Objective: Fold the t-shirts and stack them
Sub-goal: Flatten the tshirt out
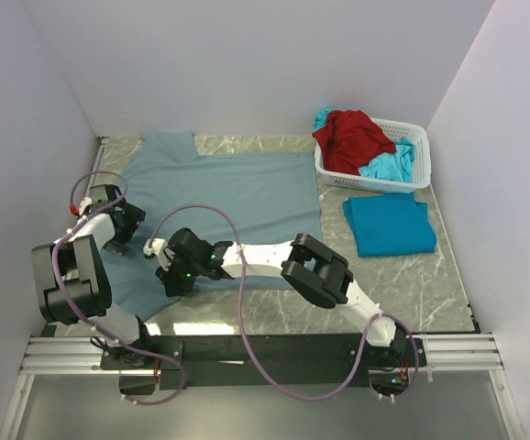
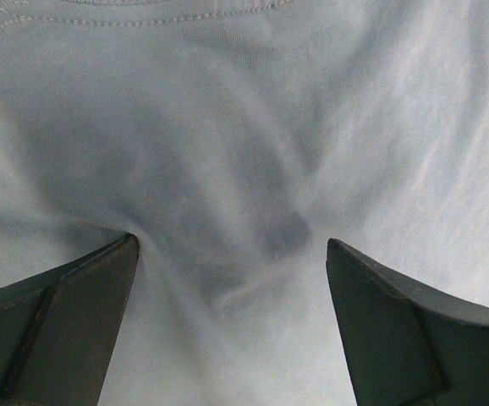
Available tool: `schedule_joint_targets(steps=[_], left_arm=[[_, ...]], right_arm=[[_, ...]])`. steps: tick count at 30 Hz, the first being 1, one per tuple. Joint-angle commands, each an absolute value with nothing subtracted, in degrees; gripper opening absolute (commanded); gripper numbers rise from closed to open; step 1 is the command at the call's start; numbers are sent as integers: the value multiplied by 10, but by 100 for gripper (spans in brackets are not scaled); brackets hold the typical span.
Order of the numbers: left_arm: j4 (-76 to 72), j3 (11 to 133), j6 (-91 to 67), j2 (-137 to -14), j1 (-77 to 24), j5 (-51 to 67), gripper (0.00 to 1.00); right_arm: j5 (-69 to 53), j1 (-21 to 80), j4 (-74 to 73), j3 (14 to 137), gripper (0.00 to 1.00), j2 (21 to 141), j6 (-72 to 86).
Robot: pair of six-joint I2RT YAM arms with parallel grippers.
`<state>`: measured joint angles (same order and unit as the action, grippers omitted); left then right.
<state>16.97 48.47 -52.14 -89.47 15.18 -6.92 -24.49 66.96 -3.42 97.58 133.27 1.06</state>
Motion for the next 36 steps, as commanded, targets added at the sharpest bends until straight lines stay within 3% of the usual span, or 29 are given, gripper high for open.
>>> schedule_joint_targets(steps=[1, 7, 9, 12, 25, 29, 36], left_arm=[[170, 484, -514, -891, 153, -75, 99], [174, 492, -515, -896, 154, -89, 99], [177, 497, -515, -898, 153, -96, 100], [178, 498, -514, -902, 153, -99, 99], [183, 512, -509, -921, 153, -104, 99], [185, 517, -506, -923, 153, -105, 99], [187, 523, -504, -929, 154, -104, 99]], right_arm=[[-261, 670, -15, 948, 24, 1286, 16], [-260, 675, 27, 889, 14, 1234, 25], [-266, 678, 44, 864, 4, 1216, 25], [-275, 680, 47, 849, 2, 1208, 28], [-291, 687, 58, 777, 12, 1187, -17], [-277, 692, 56, 759, 6, 1178, -40], [-263, 696, 93, 686, 14, 1135, -47]])
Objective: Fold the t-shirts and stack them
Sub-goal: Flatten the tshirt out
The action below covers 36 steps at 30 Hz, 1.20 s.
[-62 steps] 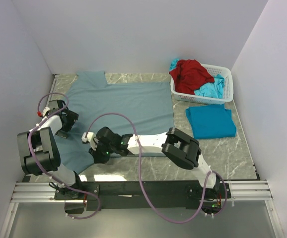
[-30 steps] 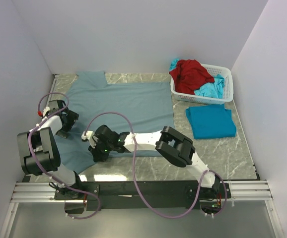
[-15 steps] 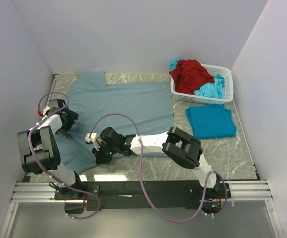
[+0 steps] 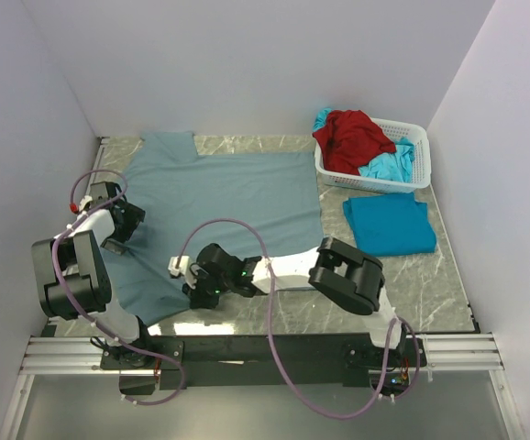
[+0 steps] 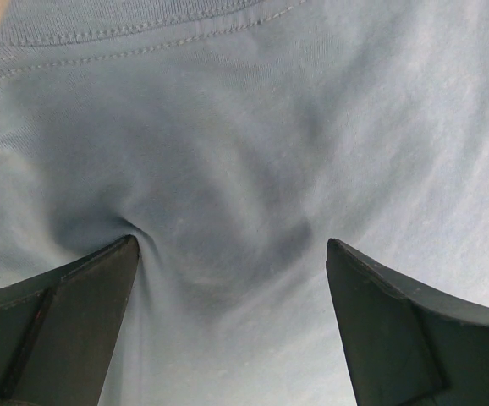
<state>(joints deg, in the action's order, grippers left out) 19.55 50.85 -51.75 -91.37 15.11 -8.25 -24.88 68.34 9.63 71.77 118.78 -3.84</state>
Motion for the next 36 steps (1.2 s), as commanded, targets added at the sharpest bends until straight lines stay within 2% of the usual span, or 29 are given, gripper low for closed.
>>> schedule_joint_targets(steps=[1, 7, 11, 14, 18, 19, 24, 29, 36], left_arm=[[188, 524, -504, -929, 153, -105, 99], [185, 525, -504, -928, 153, -98, 100], [186, 525, -503, -925, 154, -91, 100], [185, 522, -504, -916, 154, -72, 99], [185, 519, -514, -870, 152, -39, 99], [185, 519, -517, -860, 152, -31, 99], [217, 532, -527, -772, 142, -11, 99], [237, 509, -545, -692, 105, -4, 100], [331, 428, -574, -604, -44, -18, 100]], right_arm=[[-261, 695, 93, 679, 15, 1122, -49], [-221, 706, 120, 599, 29, 1055, -48], [-205, 705, 122, 605, 37, 1035, -44], [-192, 700, 124, 615, 51, 1027, -5], [-142, 677, 139, 604, 82, 987, 58], [-131, 667, 148, 587, 85, 963, 71], [-59, 595, 151, 533, 88, 875, 169], [5, 491, 88, 469, 89, 787, 273], [99, 437, -23, 410, 89, 702, 337]])
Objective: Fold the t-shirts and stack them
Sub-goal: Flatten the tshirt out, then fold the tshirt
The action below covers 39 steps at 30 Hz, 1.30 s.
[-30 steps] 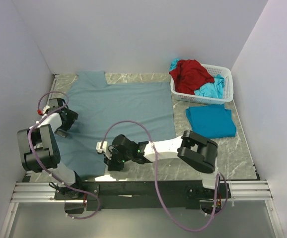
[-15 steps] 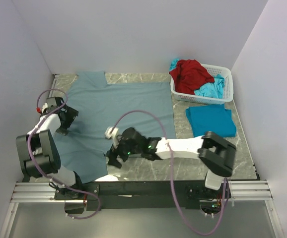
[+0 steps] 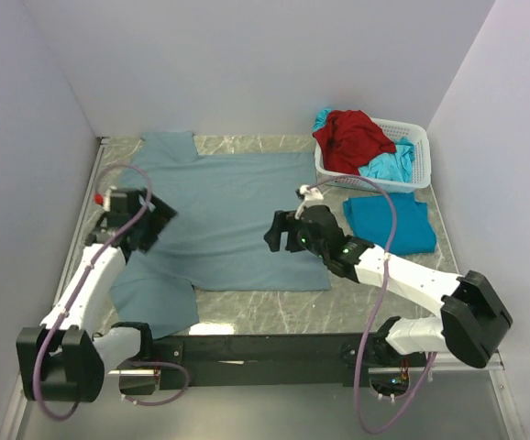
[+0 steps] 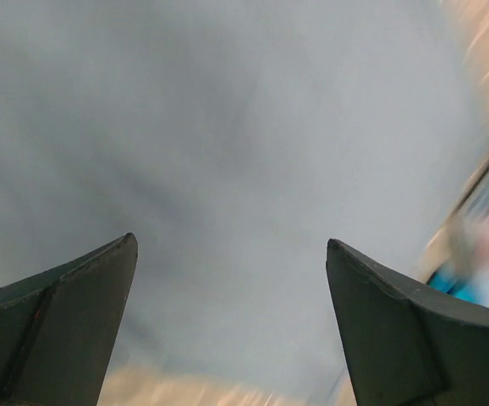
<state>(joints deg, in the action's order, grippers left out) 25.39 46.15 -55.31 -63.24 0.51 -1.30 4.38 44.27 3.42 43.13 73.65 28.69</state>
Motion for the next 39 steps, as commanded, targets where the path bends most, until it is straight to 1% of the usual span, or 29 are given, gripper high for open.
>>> schedule_joint_targets(steps=[1, 5, 10, 14, 19, 21, 23, 24, 25, 26, 27, 31, 33, 34, 35, 39], left_arm=[[350, 424, -581, -599, -60, -23, 99], [449, 396, -645, -574, -156, -75, 99], [503, 361, -743, -522, -239, -77, 99], [600, 366, -803, -552, -308, -90, 99], [684, 404, -869, -597, -369, -97, 99], [706, 396, -905, -600, -395, -103, 100], [681, 374, -908, -594, -399, -86, 98], [665, 340, -916, -591, -399, -78, 96], [653, 339, -925, -588, -398, -73, 90], [650, 340, -925, -581, -402, -89, 87], [654, 344, -952, -575, -403, -98, 81], [635, 336, -981, -548, -403, -132, 74], [602, 310, -997, -556, -402, -126, 73], [592, 300, -999, -564, -402, -124, 77], [578, 288, -1003, -583, -402, -120, 77], [564, 276, -1033, -606, -403, -118, 72]], right_arm=[[97, 433, -27, 404, 89, 698, 341], [98, 426, -50, 391, 89, 686, 343], [119, 413, -92, 388, 90, 671, 339], [121, 396, -111, 381, 91, 656, 335], [119, 375, -112, 360, 91, 639, 335], [113, 365, -111, 352, 91, 637, 333], [100, 354, -106, 349, 91, 638, 328], [96, 351, -107, 349, 91, 642, 326], [92, 349, -108, 350, 91, 642, 321], [86, 345, -108, 350, 91, 642, 319], [84, 341, -108, 349, 91, 645, 315], [69, 330, -106, 350, 91, 650, 307], [61, 323, -106, 352, 91, 652, 305], [58, 322, -105, 352, 91, 653, 303], [55, 320, -107, 353, 91, 654, 302], [47, 314, -112, 357, 91, 654, 297]])
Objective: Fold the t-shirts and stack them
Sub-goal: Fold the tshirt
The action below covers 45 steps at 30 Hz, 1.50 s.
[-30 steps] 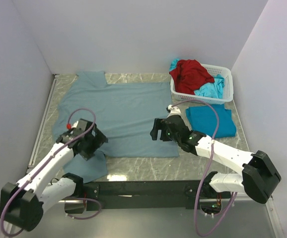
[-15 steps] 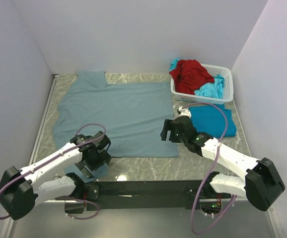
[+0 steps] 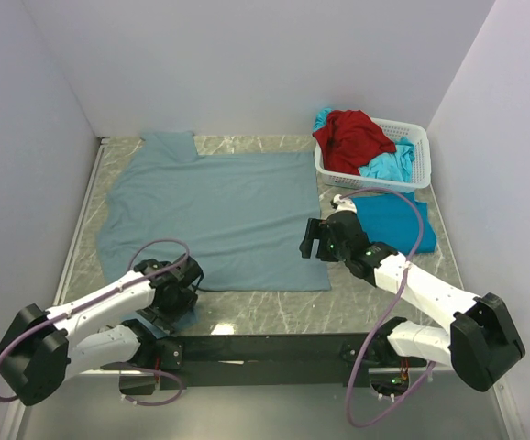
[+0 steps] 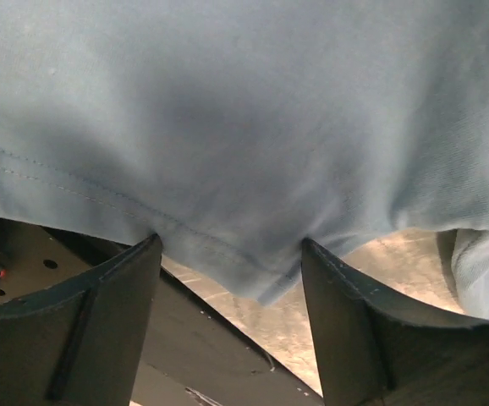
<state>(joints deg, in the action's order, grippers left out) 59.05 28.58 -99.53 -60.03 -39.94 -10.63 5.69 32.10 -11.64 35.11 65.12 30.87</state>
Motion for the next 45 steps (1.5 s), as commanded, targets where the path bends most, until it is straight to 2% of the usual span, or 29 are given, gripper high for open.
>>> schedule_joint_targets(steps=[1, 3, 6, 14, 15, 17, 24, 32, 36, 45], left_arm=[[556, 269, -1036, -603, -403, -116, 72], [528, 240, -1050, -600, -402, -107, 64], [519, 226, -1056, -592, -403, -103, 41], [533, 226, -1051, -547, -403, -93, 22], [540, 232, -1046, -548, -403, -93, 11], [560, 256, -1027, -559, -403, -94, 2], [600, 314, -957, -604, -403, -94, 1], [677, 356, -931, -602, -403, -103, 1], [680, 352, -911, -603, -402, -82, 1], [684, 359, -894, -601, -403, -91, 1]], right_arm=[[47, 311, -112, 357, 91, 655, 296], [46, 309, -114, 359, 91, 657, 294], [44, 304, -116, 362, 91, 663, 291], [48, 297, -138, 359, 91, 665, 304], [49, 296, -143, 359, 91, 664, 308], [39, 297, -163, 355, 90, 656, 314], [36, 297, -225, 314, 87, 627, 359], [1, 300, -211, 269, 79, 625, 389], [-18, 306, -200, 271, 73, 644, 396], [-5, 310, -221, 261, 53, 661, 412]])
